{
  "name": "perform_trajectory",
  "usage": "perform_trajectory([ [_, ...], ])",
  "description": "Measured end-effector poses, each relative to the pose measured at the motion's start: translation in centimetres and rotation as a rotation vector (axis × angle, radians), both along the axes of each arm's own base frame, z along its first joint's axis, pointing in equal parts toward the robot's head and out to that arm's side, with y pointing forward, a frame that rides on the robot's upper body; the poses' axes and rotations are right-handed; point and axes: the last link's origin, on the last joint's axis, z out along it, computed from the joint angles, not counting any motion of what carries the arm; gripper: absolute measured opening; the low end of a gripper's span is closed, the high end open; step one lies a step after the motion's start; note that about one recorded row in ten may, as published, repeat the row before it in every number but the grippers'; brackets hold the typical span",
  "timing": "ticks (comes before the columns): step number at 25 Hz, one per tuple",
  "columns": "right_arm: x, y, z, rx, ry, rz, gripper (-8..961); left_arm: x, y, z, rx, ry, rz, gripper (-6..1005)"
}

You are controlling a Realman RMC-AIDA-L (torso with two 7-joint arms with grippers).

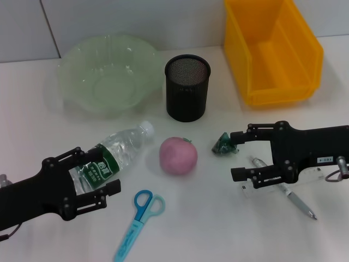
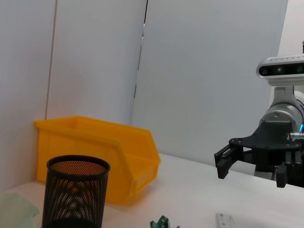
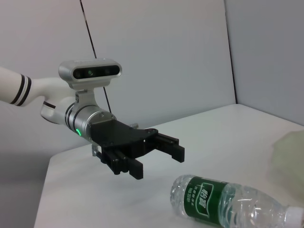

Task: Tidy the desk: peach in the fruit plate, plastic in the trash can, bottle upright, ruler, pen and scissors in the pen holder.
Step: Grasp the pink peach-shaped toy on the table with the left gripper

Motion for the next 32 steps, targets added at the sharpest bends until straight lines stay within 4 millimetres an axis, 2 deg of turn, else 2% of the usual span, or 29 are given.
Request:
perform_trajectory([
  [11,0.5,-0.1,0.4,0.008,-0.008,-0.012,827,0.5,0.7,-0.3,-0.005,0.006,-0.012,813],
  [16,1.8,-0.6,1.7,0.039,-0.036,-0.066,827,0.9,2.3,-0.5,0.006,0.049,0.001,813],
  [18,2.5,-0.8,2.6,0.053,-0.065,-0.105,827,1.8,4.1,-1.3,-0.005,0.123,-0.031,813],
  [19,2.5,-0.8,2.6,0.053,-0.065,-0.105,827,1.8,4.1,-1.3,-0.005,0.123,-0.031,812],
  [23,3.3,-1.2,3.6,0.076,-0.080,-0.147,827,3.4,6.1,-3.0,-0.012,0.223,-0.090,812],
  [32,3.4,-1.3,3.7,0.069,-0.082,-0.158,826,5.3,7.5,-4.0,0.019,0.301,-0.228,811],
])
